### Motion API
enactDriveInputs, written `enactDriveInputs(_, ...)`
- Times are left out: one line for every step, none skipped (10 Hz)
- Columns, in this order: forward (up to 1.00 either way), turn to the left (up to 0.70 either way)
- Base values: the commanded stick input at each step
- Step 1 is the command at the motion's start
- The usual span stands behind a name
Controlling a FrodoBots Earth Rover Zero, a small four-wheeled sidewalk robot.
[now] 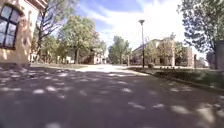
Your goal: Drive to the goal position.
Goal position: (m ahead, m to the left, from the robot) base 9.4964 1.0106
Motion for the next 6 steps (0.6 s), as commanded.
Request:
enactDriveInputs(0.7, 0.06)
enactDriveInputs(0.7, 0.06)
enactDriveInputs(0.7, 0.06)
enactDriveInputs(0.7, 0.06)
enactDriveInputs(0.7, 0.06)
enactDriveInputs(0.7, 0.06)
